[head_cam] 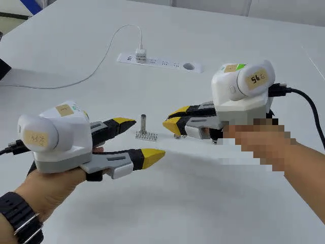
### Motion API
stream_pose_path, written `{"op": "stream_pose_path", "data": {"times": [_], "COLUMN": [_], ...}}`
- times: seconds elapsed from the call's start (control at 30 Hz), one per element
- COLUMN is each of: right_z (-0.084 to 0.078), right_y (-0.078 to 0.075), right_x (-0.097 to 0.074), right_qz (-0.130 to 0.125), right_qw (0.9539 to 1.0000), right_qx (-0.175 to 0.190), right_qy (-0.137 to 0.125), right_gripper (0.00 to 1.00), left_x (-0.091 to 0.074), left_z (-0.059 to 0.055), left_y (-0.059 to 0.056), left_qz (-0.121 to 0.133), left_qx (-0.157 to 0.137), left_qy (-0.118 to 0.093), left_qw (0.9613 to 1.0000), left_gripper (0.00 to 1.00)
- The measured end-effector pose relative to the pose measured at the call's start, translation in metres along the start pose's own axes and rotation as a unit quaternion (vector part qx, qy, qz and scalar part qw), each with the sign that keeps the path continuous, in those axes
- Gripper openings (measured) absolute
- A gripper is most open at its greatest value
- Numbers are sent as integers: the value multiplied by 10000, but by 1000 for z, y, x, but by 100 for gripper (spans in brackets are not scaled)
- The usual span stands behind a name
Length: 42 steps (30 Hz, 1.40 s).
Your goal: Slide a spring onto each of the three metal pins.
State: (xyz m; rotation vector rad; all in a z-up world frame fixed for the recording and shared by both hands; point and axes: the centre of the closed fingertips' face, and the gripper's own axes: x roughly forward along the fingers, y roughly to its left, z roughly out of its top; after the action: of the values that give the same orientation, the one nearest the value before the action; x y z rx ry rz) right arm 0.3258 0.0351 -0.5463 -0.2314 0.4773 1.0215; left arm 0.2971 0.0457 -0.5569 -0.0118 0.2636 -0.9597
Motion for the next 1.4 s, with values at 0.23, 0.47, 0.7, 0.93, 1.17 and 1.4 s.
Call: {"op": "stream_pose_path", "data": {"times": [0.23,0.47,0.7,0.93,1.17,1.4], "right_z": [16,28,36,40,41,43], "right_y": [9,13,17,20,22,21], "right_x": [-4,-5,-5,-4,-4,-5], "right_qz": [128,214,284,324,355,336], "right_qw": [9993,9978,9961,9954,9949,9947], "right_qx": [106,195,316,339,359,342], "right_qy": [-330,-588,-779,-841,-870,-906], "right_gripper": [12,12,12,12,12,12], "left_x": [10,14,15,16,17,16], "left_z": [9,16,26,31,33,32], "left_y": [-5,-5,-3,-3,-5,-5], "left_qz": [-125,-172,-179,-210,-204,-162], "left_qx": [-208,-569,-1047,-1274,-1245,-930], "left_qy": [-160,-365,-665,-793,-863,-841], "left_qw": [9996,9976,9921,9884,9882,9920], "left_gripper": [54,49,41,33,25,14]}}
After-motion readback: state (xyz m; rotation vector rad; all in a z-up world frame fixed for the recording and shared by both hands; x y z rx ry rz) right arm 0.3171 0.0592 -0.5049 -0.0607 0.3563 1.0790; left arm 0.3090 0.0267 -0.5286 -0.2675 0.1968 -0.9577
